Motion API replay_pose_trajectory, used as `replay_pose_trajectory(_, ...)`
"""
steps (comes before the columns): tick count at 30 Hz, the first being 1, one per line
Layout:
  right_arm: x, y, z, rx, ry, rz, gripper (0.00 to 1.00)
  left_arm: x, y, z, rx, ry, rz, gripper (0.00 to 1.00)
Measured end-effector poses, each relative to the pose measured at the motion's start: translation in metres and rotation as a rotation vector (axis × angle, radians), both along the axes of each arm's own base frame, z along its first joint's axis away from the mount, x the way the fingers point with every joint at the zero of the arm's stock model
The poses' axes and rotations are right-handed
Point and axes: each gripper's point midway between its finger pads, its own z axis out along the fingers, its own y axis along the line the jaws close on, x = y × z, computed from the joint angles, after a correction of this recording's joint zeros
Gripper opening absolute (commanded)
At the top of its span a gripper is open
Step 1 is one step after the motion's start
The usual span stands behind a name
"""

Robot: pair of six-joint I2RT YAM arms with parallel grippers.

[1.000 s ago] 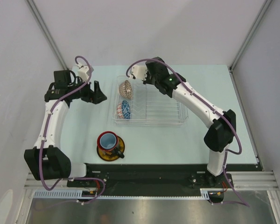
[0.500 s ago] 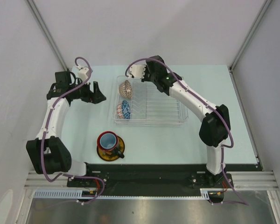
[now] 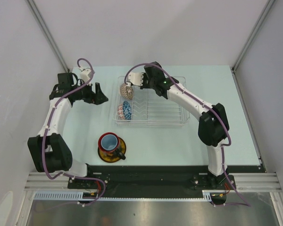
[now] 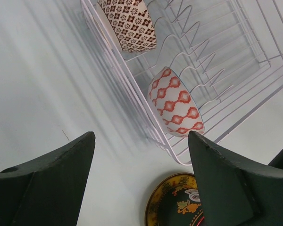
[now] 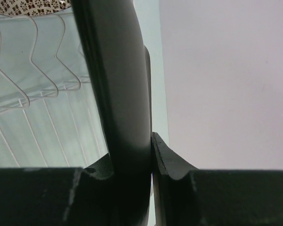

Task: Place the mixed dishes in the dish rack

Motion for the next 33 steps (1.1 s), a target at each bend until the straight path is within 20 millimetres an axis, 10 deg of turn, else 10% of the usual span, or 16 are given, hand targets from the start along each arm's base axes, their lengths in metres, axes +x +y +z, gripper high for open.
replay_pose_trajectory(33, 0.016, -0.022, -0.009, 0.089, 0.048, -0.040, 0.00, -0.004, -0.001, -0.020, -0.012, 0.041, 0.001, 0.83)
